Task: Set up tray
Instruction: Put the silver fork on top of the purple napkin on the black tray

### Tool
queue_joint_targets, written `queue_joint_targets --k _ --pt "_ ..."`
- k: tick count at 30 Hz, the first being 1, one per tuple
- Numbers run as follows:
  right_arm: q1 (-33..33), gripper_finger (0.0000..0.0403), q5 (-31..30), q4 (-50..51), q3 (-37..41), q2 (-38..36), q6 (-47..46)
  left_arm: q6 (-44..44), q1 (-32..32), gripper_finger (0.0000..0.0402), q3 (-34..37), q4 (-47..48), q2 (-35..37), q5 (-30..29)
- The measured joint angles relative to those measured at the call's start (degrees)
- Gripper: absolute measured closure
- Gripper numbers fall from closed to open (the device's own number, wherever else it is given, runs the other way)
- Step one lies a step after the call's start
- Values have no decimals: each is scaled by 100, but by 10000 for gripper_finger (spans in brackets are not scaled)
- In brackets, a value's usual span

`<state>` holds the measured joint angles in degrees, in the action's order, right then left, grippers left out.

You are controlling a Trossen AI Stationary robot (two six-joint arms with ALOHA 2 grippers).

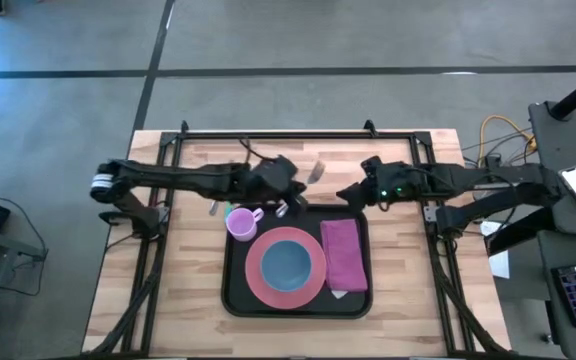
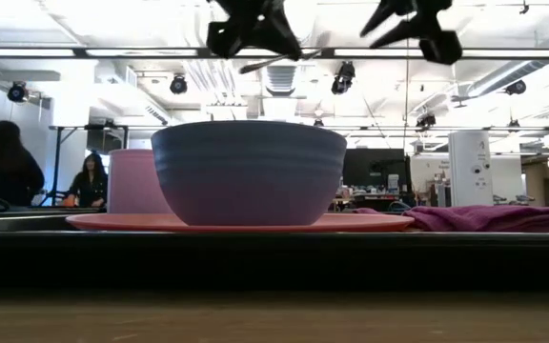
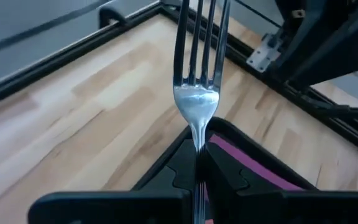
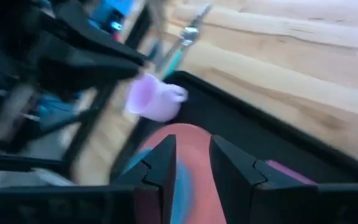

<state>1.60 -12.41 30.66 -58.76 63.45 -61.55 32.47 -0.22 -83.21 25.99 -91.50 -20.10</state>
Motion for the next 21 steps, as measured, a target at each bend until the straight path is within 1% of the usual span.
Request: queue_joint_targets --k 1,3,6,10,13,15,17,21 --pt "43 310 -44 -24 0 -49 -102 -120 -29 401 -142 -20 -130 -19" --pt "155 300 -325 -15 0 -105 -312 -385 -75 401 -422 -93 -340 -162" --pt "293 277 -959 -5 9 -134 -573 -686 -150 400 -800 -61 -641 -435" --pt "459 243 -1741 -120 14 -134 -775 -819 -201 400 -1125 -74 -861 -465" --pt "488 222 -1863 -345 11 -103 -766 -821 -202 400 -1240 -79 -940 -469" --pt "486 213 -1869 -314 17 -69 -817 -821 -202 400 -1241 -76 -946 -465" --pt "480 209 -1934 -324 23 -14 -856 -824 -202 400 -1230 -221 -946 -441" --pt "477 212 -1975 -477 28 51 -849 -821 -200 400 -1208 -224 -946 -409"
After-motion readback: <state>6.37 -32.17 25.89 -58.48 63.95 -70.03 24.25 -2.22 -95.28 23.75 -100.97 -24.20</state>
